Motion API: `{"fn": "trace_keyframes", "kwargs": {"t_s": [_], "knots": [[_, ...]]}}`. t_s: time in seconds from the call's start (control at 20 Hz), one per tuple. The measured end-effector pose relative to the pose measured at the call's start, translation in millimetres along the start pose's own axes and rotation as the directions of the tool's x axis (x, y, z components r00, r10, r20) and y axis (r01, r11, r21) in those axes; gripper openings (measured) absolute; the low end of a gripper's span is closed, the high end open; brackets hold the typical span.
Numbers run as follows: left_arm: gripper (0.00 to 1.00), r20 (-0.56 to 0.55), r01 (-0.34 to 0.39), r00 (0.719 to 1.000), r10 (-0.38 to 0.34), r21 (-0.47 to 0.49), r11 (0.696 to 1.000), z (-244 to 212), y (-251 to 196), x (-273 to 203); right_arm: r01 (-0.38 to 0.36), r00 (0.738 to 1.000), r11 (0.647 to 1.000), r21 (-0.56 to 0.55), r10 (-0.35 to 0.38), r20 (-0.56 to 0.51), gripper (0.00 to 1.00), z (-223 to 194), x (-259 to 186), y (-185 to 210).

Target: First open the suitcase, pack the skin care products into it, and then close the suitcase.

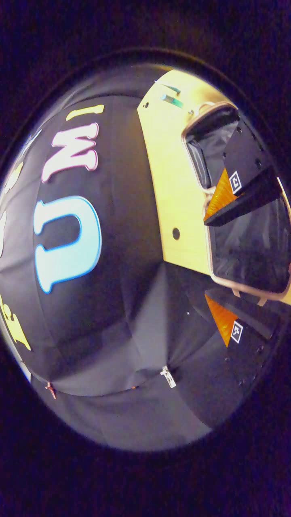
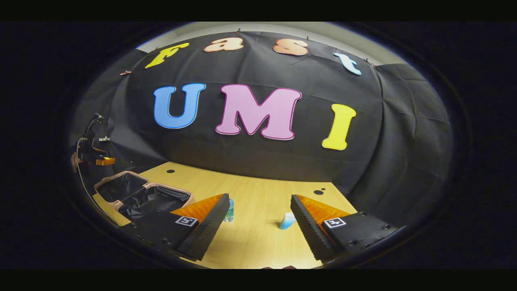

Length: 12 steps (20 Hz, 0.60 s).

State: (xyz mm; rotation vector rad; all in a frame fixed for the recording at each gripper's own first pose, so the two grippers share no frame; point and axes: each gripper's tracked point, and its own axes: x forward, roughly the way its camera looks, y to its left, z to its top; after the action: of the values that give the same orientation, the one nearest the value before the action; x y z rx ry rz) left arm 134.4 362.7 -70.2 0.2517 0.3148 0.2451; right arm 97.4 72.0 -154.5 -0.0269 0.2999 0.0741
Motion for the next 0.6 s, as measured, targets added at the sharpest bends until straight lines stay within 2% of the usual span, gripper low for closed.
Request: {"fn": "trace_keyframes", "kwargs": {"t_s": [0.2, 0.35, 0.6], "knots": [[0.98, 0.136, 0.116, 0.984, -0.114, -0.006, 0.993, 63.4, -131.8, -31.0, -0.016, 1.0, 1.0, 0.027, 0.016, -0.002, 0.97, -10.4, 11.5, -14.6], [0.97, 0.138, 0.227, 0.964, -0.226, 0.008, 0.974, 79.4, -236.0, -48.2, -0.02, 1.0, 0.999, 0.031, 0.021, -0.011, 0.97, -23.9, 24.8, -26.7], [0.97, 0.053, 0.349, 0.935, -0.351, 0.05, 0.936, 38.0, -359.4, -46.0, -0.044, 0.996, 0.998, 0.053, 0.047, -0.07, 0.96, -58.1, 40.2, -45.2]]}}
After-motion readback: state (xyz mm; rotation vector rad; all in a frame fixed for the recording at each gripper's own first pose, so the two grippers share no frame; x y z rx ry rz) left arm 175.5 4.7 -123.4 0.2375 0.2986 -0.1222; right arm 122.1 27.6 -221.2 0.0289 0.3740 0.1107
